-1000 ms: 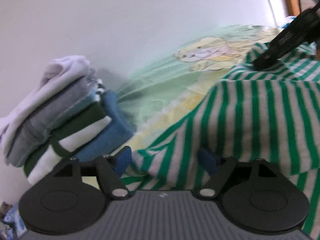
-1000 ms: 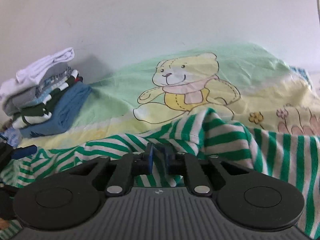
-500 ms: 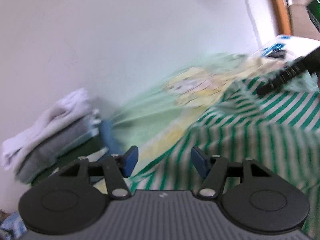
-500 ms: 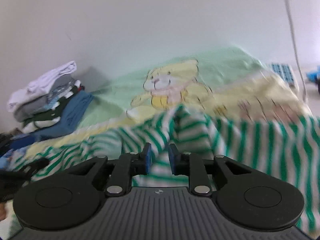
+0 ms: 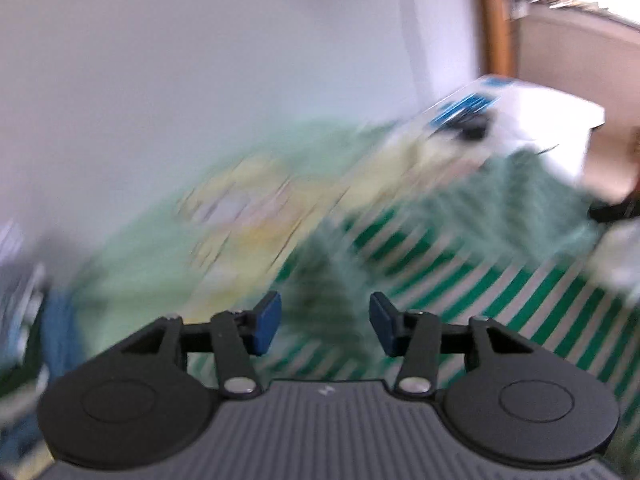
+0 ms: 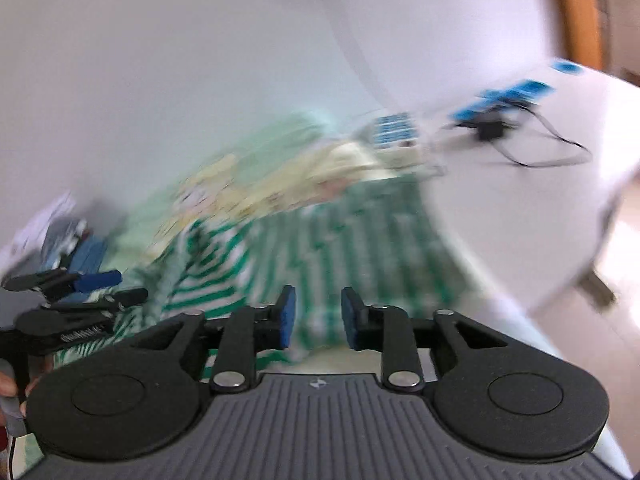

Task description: Fold clothes

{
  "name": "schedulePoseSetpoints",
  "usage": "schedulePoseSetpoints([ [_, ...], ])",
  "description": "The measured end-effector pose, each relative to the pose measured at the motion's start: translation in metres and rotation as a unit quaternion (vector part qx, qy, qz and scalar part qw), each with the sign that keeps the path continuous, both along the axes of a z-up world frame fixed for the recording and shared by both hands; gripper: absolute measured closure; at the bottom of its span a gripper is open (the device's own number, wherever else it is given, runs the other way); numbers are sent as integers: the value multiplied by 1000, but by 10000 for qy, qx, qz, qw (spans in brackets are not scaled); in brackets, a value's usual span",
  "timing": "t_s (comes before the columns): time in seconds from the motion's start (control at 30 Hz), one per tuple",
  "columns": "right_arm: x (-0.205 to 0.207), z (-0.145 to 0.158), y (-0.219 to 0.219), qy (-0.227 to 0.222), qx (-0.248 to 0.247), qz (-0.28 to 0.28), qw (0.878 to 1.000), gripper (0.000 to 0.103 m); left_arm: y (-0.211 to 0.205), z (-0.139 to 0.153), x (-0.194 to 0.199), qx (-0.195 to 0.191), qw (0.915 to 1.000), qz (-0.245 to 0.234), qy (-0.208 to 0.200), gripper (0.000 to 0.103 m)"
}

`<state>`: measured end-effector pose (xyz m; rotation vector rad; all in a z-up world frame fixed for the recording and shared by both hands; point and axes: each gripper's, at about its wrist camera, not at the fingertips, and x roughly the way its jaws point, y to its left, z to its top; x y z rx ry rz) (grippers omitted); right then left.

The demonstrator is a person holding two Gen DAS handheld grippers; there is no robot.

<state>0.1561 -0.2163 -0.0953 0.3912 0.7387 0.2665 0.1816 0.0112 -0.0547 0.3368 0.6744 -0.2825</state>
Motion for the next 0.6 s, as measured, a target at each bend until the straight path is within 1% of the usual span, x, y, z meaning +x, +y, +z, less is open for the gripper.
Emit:
schedulePoseSetpoints([
  [0.03,-2,-2,-9,130,83,-194,9997,71,-16,4,12,-109,9995,-265,95,41],
  [0.07,-3,-5,-16,242,144,-312,9991,69,-33,9,25,-218,9982,-529,190,38],
  [0.1,-5,-8,-22,306,209,-370,9986,69,-49,13,37,-327,9959,-794,284,36],
  [0.17,-6,-13,-32,329,290,-421,9982,69,-82,19,61,-475,9900,-1248,461,36],
  [0.23,-3,-18,-37,359,323,-504,9976,67,-114,15,84,-396,9863,-1471,627,36],
  [0.33,2,-25,-44,287,497,-477,9972,64,-153,3,115,-286,9799,-1722,968,36],
  [0.4,5,-27,-48,215,597,-372,9973,63,-174,-7,129,-146,9779,-1788,1072,33],
  [0.43,6,-28,-49,160,632,-304,9974,63,-182,-11,134,-90,9762,-1832,1156,30],
  [0.5,8,-29,-50,67,641,-246,9976,63,-193,-19,138,-5,9718,-1929,1357,30],
  [0.57,10,-31,-51,-19,660,-232,9976,63,-201,-25,143,66,9695,-1981,1444,26],
  [0.6,11,-32,-51,-63,670,-228,9975,63,-205,-27,144,99,9683,-1999,1497,22],
])
